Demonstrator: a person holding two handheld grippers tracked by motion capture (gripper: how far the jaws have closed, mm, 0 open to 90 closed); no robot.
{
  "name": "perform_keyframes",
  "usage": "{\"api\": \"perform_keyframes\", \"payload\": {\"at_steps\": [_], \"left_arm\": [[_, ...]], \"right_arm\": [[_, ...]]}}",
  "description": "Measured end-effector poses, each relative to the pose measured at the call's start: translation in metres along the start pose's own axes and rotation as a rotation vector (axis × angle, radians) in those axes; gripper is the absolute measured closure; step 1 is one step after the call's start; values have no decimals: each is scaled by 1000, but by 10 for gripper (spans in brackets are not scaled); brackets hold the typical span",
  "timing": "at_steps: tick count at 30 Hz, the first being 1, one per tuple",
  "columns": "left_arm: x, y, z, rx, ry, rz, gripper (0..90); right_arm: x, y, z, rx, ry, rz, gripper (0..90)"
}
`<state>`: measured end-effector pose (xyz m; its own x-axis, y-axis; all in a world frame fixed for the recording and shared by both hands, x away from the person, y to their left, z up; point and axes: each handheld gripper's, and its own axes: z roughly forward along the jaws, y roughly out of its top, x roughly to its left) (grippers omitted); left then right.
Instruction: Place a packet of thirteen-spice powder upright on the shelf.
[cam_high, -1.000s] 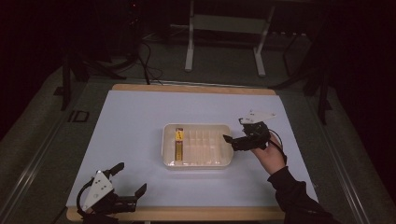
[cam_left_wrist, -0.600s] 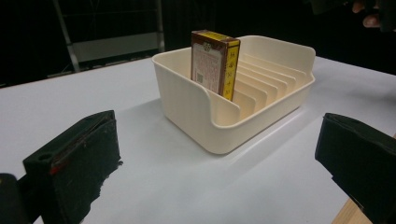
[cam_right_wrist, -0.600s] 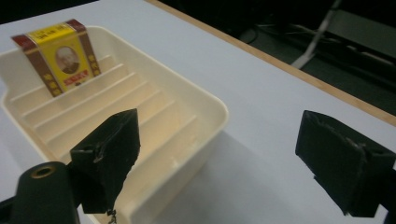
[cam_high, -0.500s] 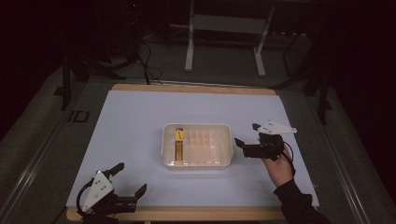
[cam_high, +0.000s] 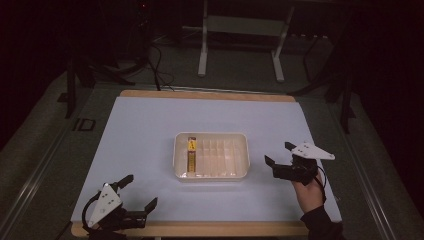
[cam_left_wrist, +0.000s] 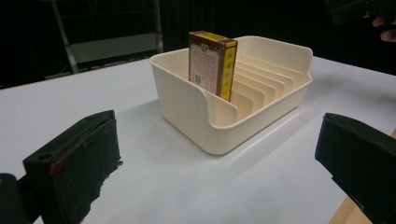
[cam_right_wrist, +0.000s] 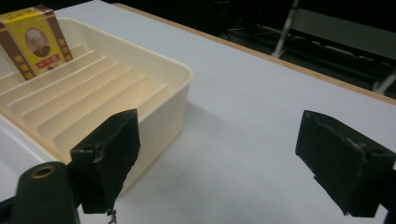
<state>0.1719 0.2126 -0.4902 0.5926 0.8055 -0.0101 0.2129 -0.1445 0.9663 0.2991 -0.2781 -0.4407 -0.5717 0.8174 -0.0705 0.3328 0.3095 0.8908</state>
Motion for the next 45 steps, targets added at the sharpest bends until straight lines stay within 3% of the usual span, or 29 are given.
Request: {"api": "perform_keyframes", "payload": {"at_steps": [3, 10, 13, 20, 27, 32, 45], "left_arm": [[0, 0, 0, 0, -2, 1, 1], [0, 0, 0, 0, -5, -2, 1], [0, 0, 0, -2, -6, -3, 1], [-1, 1, 1, -1, -11, 0, 1], [-1, 1, 0, -3, -12, 0, 1], [-1, 1, 0, -5, -10, 3, 1], [-2, 1, -1, -8, -12, 4, 1]], "right_arm": [[-1, -7, -5, -10, -8, 19, 137], [0, -16, -11, -2, -15, -7, 131], [-1, -19, -16, -31, -31, 12, 132], [0, -22, -8, 9, -28, -4, 132], [0, -23, -5, 12, -24, 0, 134], [-3, -23, -6, 3, -27, 34, 134], [-3, -25, -4, 9, -24, 27, 134]]}}
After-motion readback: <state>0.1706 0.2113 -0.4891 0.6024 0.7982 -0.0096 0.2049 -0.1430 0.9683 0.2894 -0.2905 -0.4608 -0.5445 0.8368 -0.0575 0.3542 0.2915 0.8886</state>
